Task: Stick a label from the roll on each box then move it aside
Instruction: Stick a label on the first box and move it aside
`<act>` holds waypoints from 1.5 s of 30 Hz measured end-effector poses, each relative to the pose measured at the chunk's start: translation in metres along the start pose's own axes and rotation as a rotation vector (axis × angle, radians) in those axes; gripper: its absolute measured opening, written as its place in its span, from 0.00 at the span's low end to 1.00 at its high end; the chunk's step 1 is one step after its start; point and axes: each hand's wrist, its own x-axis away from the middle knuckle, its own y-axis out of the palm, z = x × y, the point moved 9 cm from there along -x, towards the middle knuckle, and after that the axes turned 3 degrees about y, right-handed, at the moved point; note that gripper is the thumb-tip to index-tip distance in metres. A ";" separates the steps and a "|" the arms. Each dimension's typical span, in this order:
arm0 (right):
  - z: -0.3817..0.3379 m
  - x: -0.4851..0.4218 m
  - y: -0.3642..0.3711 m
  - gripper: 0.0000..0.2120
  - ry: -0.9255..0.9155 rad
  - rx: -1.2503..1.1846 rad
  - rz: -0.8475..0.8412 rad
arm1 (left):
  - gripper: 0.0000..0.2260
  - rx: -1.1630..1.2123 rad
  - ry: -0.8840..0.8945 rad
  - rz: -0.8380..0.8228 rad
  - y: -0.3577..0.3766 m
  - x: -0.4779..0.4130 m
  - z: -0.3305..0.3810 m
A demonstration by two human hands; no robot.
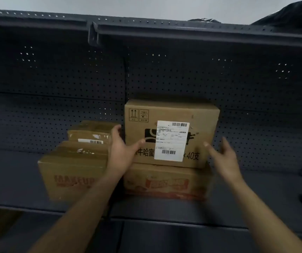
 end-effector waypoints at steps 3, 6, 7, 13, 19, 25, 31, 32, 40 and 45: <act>-0.002 -0.016 0.020 0.46 0.014 -0.024 -0.098 | 0.43 0.083 -0.053 -0.119 0.019 -0.012 -0.005; 0.001 -0.026 0.033 0.35 0.003 -0.071 -0.119 | 0.35 0.115 -0.079 -0.148 0.030 -0.016 -0.009; 0.003 -0.029 0.034 0.31 -0.010 -0.072 -0.098 | 0.34 0.119 -0.063 -0.122 0.029 -0.017 -0.010; 0.006 -0.014 0.014 0.21 -0.044 -0.052 0.027 | 0.35 0.141 0.020 -0.059 0.029 -0.007 -0.008; 0.005 0.038 -0.054 0.18 -0.104 -0.097 0.150 | 0.33 0.186 0.165 -0.176 0.054 0.031 0.021; 0.024 0.083 -0.140 0.21 -0.119 -0.057 0.323 | 0.29 0.282 0.203 -0.339 0.120 0.069 0.040; 0.053 0.090 -0.199 0.18 -0.095 -0.068 0.399 | 0.31 0.333 0.171 -0.409 0.185 0.100 0.062; 0.058 0.088 -0.209 0.19 -0.093 -0.064 0.406 | 0.30 0.329 0.175 -0.414 0.195 0.105 0.066; 0.105 0.044 -0.290 0.19 -0.105 -0.088 0.375 | 0.29 0.284 0.187 -0.353 0.276 0.140 0.093; 0.141 0.003 -0.321 0.21 -0.081 -0.064 0.292 | 0.29 0.262 0.133 -0.315 0.320 0.159 0.093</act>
